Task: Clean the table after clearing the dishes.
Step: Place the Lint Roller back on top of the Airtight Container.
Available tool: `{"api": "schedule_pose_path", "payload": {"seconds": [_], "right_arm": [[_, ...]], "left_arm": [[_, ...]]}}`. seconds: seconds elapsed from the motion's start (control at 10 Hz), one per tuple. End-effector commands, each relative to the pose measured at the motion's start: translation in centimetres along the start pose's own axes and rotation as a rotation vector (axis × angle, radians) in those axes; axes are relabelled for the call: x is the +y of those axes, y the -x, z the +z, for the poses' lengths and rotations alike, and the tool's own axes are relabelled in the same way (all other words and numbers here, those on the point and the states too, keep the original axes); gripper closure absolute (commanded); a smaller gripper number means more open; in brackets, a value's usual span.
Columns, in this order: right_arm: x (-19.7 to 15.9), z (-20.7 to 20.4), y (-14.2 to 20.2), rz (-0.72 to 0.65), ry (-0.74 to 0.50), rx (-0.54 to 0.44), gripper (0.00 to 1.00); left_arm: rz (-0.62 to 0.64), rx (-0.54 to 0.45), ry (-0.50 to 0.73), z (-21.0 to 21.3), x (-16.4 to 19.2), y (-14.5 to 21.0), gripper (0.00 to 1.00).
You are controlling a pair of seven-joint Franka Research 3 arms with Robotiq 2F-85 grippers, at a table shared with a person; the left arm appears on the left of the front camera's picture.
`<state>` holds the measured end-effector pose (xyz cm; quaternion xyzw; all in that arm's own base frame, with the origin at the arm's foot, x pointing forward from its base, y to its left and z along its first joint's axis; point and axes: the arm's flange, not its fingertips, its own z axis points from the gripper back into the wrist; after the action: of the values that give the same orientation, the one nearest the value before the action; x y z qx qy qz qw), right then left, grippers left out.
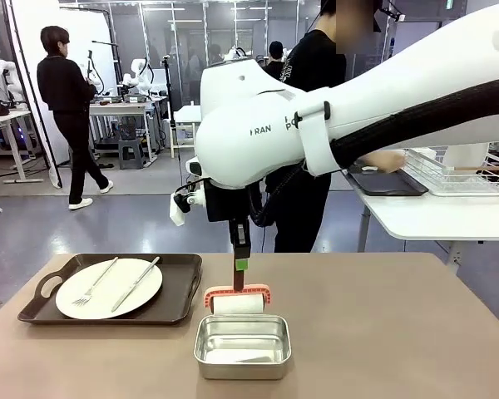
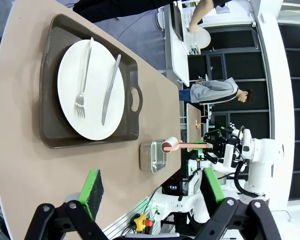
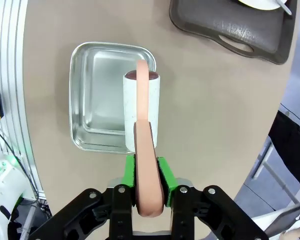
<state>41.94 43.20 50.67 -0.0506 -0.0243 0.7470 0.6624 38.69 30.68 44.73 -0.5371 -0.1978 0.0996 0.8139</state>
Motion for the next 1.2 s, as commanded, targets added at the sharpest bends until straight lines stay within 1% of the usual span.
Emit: {"api": "schedule_pose_path", "payload": {"seconds": [0.0, 0.1, 0.2, 0.5, 0.6, 0.7, 1.1], "right_arm": [[-0.7, -0.4, -0.6, 0.002, -0.037, 0.010, 0.77], [-0.8, -0.7, -0.6, 0.004, -0.038, 0.019, 0.77], [-0.9, -1.1, -0.3, -0.026, -0.031, 0.044, 0.77], [-1.2, -2.3, 0.4, -0.072, -0.065, 0.038, 0.77], [-1.2, -2.5, 0.5, -0.077, -0.081, 0.014, 0.77], [-1.2, -2.6, 0.4, -0.084, -0.086, 0.012, 0.77], [-2.1, -3.9, -0.1, -0.142, -0.103, 0.028, 0.77]], "left_arm": [[-0.011, -0.004, 0.004, 0.3, 0.0, 0.1, 0.00], [-0.011, -0.004, 0.004, 0.3, 0.0, 0.1, 0.00], [-0.011, -0.004, 0.004, 0.3, 0.0, 0.1, 0.00], [-0.011, -0.004, 0.004, 0.3, 0.0, 0.1, 0.00], [-0.011, -0.004, 0.004, 0.3, 0.0, 0.1, 0.00], [-0.011, -0.004, 0.004, 0.3, 0.0, 0.1, 0.00], [-0.011, -0.004, 0.004, 0.3, 0.0, 0.1, 0.00]]}}
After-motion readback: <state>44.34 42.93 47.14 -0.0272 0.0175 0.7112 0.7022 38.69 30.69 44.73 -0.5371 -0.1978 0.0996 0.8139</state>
